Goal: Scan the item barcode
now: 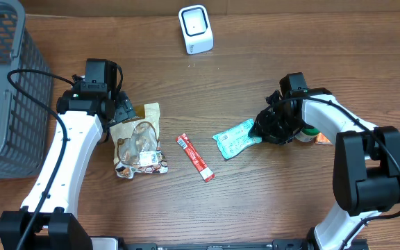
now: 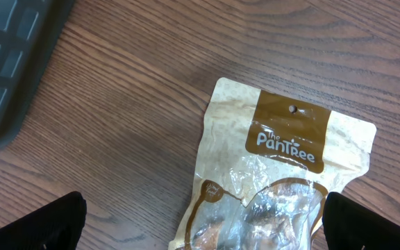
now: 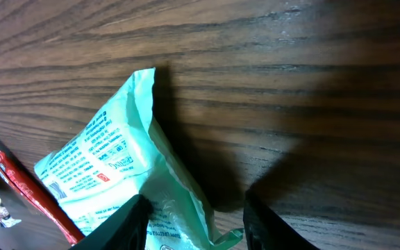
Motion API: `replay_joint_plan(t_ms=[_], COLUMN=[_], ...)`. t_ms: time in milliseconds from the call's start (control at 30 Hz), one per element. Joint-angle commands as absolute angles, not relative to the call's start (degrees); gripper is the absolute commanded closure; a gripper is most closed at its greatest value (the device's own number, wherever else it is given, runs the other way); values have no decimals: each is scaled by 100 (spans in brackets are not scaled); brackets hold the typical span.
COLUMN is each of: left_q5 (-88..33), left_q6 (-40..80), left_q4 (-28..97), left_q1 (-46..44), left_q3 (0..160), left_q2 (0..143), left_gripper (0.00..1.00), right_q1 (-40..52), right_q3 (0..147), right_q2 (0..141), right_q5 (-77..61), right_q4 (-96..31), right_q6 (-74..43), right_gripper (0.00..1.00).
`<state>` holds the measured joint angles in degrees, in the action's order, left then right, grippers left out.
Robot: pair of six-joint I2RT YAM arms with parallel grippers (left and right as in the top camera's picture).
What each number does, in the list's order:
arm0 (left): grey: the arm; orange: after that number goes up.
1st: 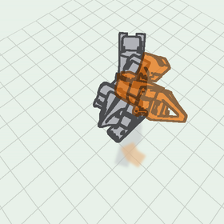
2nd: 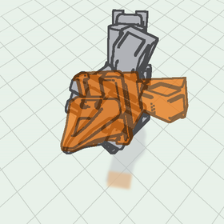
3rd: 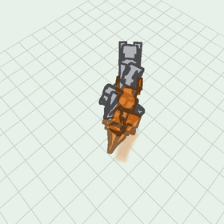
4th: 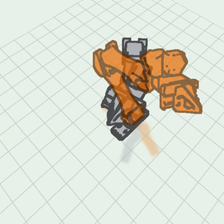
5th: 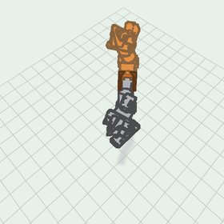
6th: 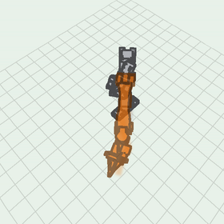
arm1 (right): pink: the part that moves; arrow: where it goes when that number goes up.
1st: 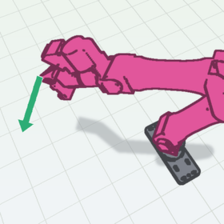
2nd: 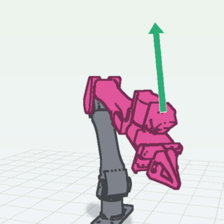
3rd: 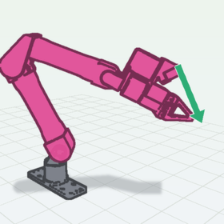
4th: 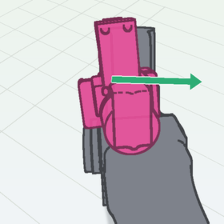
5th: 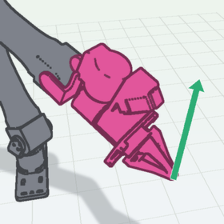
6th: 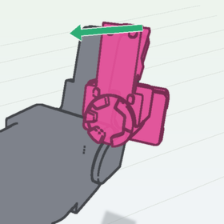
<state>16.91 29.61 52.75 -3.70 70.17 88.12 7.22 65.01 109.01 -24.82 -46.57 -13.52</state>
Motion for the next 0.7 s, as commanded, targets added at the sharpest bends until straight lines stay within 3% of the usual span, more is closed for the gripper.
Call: replay_joint_plan(t_ms=[0, 167, 667], left_q5=[1688, 1688, 1688], left_q6=[2915, 2915, 2915], left_q4=[5288, 5288, 5288], left_q1=[-377, -377, -377], left_q3=[7113, 7113, 7113], left_q2=[8698, 8698, 8698], left_gripper=[0, 0, 0], right_q1=[746, 746, 746], right_q3=[6412, 6412, 6410], right_q2=[10940, 10940, 10940], right_q5=[-2362, -2364, -2368], right_q4=[-4663, -4659, -4486], right_q6=[-1651, -1925, -1955], right_gripper=[53, 46, 51])
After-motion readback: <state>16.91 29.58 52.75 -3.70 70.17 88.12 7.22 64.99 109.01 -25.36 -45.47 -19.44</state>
